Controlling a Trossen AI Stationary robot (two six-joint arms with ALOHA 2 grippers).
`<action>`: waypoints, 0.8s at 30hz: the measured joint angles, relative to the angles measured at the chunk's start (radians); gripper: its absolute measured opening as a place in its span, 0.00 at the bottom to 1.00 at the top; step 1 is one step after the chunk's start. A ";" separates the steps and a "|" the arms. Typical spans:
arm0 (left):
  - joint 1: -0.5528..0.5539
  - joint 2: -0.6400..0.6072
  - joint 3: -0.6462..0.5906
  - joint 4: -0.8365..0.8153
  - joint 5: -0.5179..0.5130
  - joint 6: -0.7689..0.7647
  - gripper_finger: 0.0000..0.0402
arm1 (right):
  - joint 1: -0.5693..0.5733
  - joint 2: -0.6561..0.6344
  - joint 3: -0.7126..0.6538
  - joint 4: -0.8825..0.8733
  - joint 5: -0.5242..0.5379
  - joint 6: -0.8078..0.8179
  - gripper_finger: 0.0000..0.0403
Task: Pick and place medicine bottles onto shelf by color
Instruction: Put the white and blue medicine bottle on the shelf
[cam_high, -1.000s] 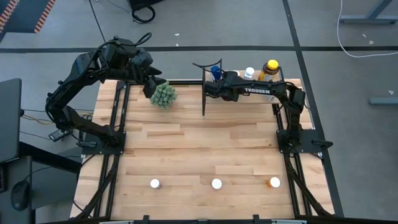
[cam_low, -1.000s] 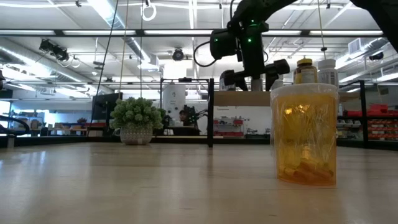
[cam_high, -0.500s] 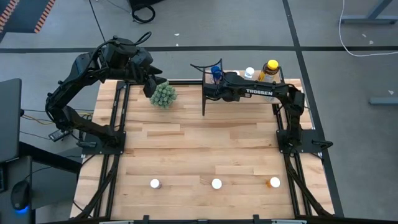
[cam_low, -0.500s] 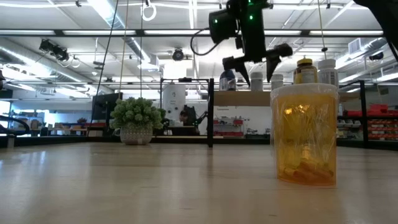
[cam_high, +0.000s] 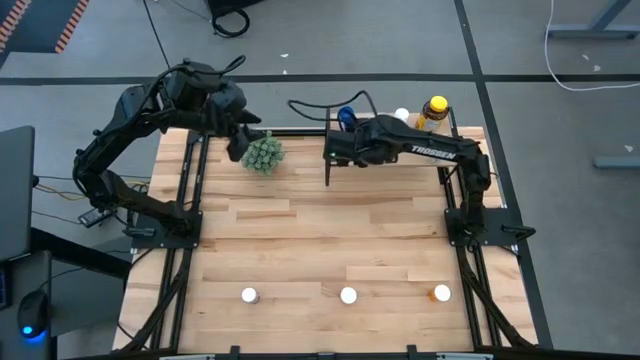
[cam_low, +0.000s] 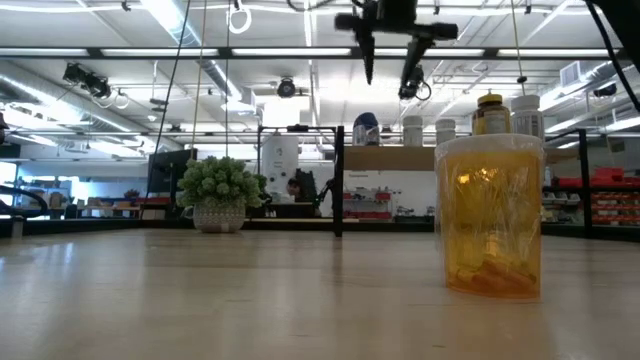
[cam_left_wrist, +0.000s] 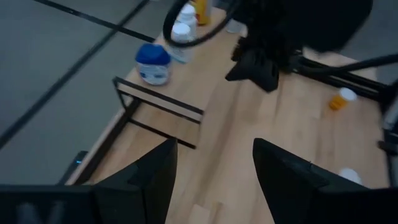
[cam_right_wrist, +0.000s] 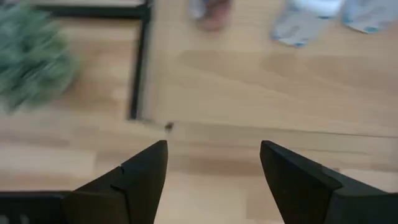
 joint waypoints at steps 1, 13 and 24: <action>0.000 -0.003 0.000 -0.005 0.017 0.000 0.54 | 0.004 0.000 0.023 0.000 -0.019 -0.031 0.65; -0.077 -0.012 0.000 -0.050 0.071 0.000 0.54 | 0.080 -0.001 0.075 0.000 -0.372 -0.049 0.56; -0.103 0.006 0.000 0.049 0.046 -0.043 0.51 | 0.421 0.000 -0.135 0.000 -0.500 -0.094 0.51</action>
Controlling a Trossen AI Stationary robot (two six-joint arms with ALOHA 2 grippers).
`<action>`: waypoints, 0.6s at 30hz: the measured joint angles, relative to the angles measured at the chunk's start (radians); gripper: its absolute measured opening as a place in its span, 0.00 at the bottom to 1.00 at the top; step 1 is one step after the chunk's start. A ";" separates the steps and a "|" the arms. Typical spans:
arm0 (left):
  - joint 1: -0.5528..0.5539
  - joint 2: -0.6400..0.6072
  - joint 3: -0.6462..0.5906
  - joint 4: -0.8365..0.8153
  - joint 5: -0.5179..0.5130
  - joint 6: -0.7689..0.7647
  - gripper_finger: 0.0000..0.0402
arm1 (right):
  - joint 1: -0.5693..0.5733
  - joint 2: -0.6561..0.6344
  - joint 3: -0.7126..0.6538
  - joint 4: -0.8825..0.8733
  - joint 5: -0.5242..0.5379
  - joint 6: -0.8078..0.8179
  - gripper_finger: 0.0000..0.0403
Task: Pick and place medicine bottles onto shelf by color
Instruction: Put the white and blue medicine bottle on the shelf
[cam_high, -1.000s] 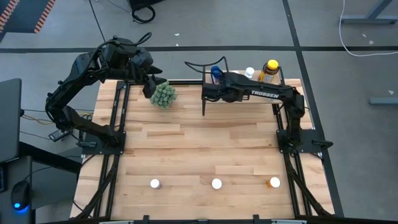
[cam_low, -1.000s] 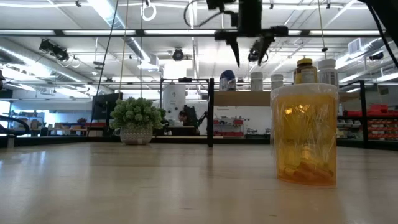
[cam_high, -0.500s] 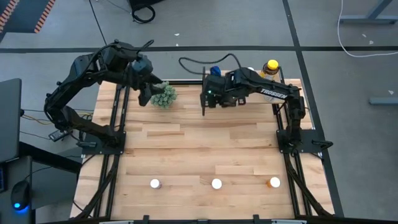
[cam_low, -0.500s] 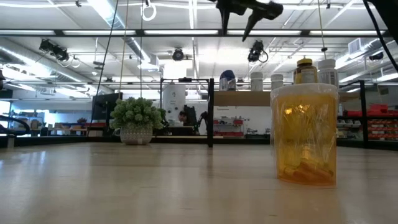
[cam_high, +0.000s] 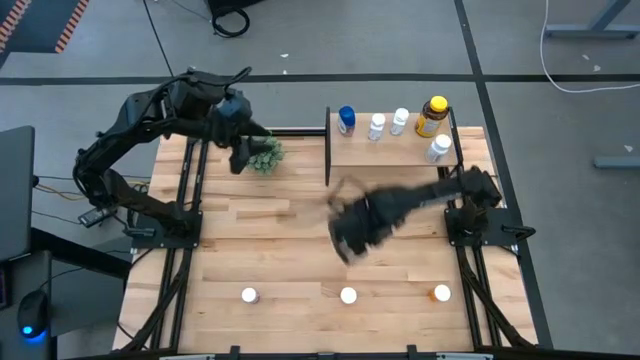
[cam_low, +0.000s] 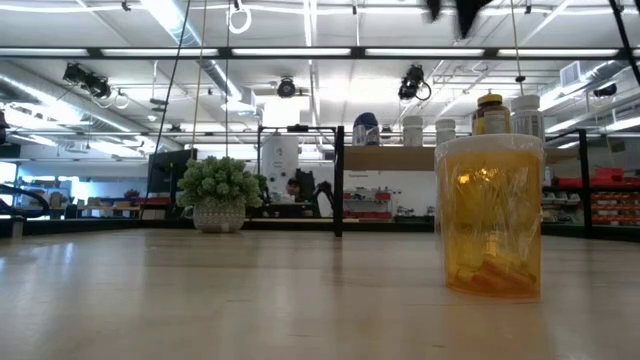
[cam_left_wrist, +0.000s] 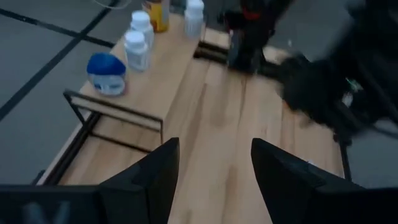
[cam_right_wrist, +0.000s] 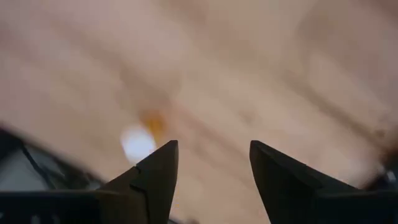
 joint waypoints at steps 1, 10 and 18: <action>0.000 0.007 0.000 0.026 -0.004 -0.022 0.51 | 0.045 0.000 -0.018 0.000 -0.023 -0.001 0.51; -0.047 0.106 0.000 0.183 -0.005 -0.175 0.51 | 0.313 -0.001 -0.129 0.000 0.247 0.197 0.51; -0.105 0.123 0.000 0.110 -0.005 -0.228 0.48 | 0.223 0.000 -0.282 0.000 0.501 0.429 0.51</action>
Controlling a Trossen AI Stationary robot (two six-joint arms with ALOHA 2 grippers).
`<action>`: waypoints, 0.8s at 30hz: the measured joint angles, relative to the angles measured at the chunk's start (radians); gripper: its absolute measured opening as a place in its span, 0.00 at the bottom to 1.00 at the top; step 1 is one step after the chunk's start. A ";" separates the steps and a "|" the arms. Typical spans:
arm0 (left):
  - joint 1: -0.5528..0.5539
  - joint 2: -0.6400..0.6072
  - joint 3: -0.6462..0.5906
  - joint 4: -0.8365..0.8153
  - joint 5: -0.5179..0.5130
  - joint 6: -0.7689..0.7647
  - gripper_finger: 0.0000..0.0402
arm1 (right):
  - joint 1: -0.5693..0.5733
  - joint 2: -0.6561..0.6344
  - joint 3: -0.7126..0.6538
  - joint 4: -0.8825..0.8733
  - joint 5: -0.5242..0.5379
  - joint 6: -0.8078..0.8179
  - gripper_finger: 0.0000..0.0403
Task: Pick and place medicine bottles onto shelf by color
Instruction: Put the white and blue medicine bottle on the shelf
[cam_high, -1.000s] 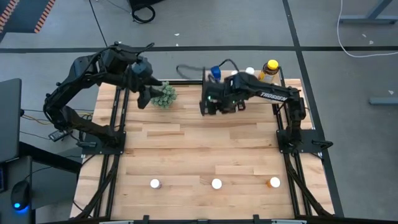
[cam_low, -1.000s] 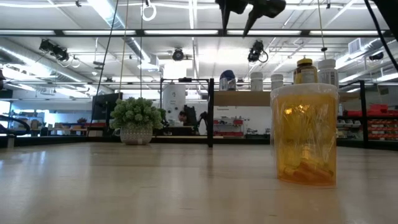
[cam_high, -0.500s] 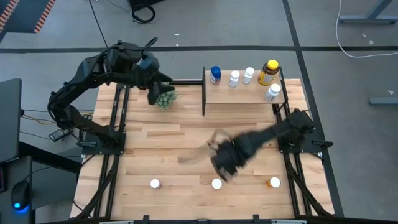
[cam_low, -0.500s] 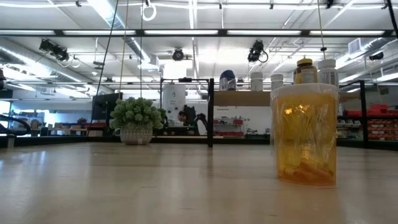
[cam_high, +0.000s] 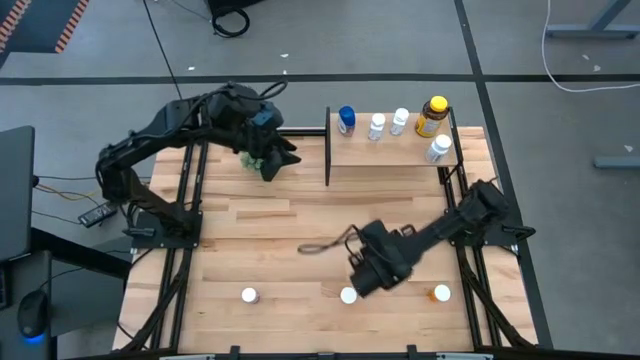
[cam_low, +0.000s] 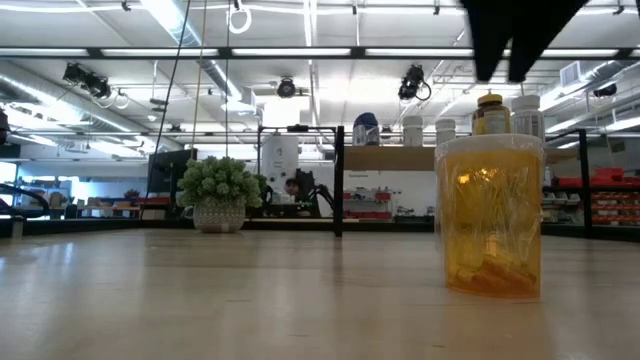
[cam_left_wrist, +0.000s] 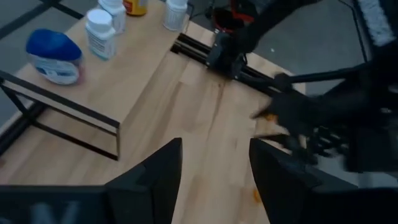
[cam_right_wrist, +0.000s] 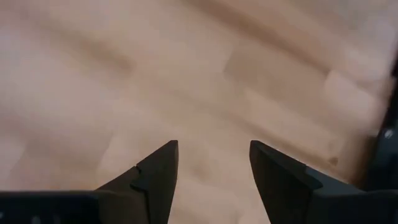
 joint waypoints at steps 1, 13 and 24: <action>-0.005 -0.006 0.000 -0.008 0.000 0.001 0.48 | -0.026 0.000 -0.015 0.000 0.019 -0.001 0.51; -0.023 -0.082 0.000 -0.224 0.000 0.076 0.46 | -0.378 0.000 -0.016 0.000 0.267 -0.076 0.39; 0.017 -0.124 0.000 -0.222 -0.005 0.172 0.46 | -0.641 0.000 0.229 0.000 0.250 -0.346 0.50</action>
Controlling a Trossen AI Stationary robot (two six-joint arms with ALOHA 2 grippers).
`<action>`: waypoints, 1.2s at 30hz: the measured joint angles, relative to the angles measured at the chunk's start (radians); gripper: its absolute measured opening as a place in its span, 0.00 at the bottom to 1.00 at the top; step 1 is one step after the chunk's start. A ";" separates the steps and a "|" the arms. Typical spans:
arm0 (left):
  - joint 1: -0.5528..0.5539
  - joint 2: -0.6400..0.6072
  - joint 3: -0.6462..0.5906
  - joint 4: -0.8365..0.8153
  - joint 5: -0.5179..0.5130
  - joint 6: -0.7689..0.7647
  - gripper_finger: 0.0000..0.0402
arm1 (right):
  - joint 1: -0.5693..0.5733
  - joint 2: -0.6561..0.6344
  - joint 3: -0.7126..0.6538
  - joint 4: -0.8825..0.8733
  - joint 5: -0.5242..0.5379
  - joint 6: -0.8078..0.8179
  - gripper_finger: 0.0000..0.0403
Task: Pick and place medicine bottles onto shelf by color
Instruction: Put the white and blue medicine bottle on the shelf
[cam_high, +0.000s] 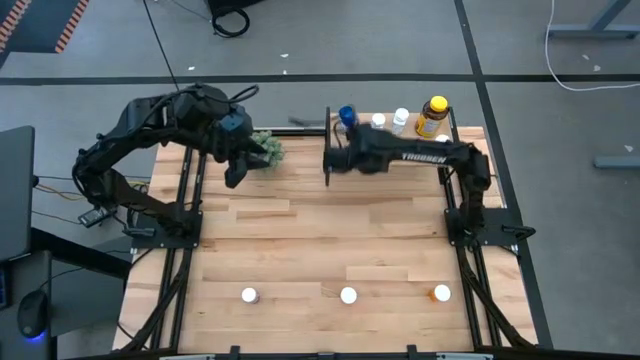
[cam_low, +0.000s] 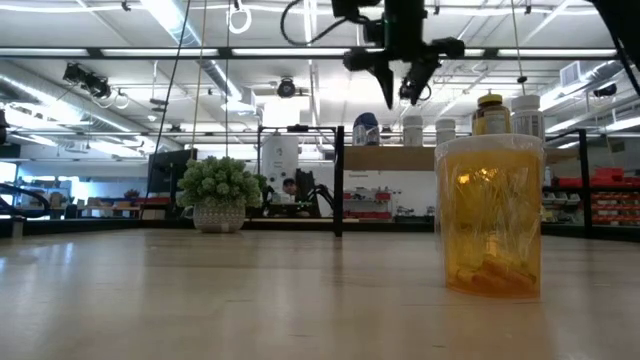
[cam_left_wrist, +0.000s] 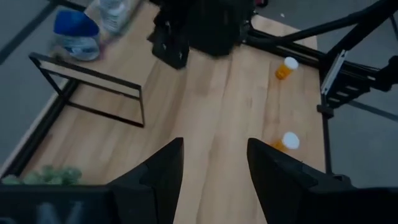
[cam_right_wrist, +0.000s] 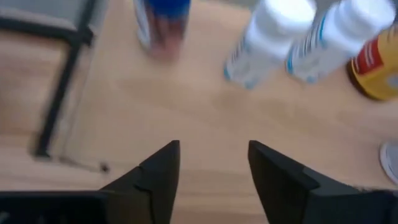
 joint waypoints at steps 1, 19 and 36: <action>0.005 0.000 0.000 -0.001 -0.001 0.011 0.46 | -0.015 0.000 0.036 0.000 -0.005 -0.014 0.52; 0.041 0.000 0.000 0.000 0.000 0.091 0.46 | -0.411 -0.003 0.243 0.000 -0.565 -0.403 0.66; 0.041 0.000 0.000 0.000 0.000 0.091 0.44 | -0.526 -0.023 0.182 0.001 -0.657 -0.436 0.66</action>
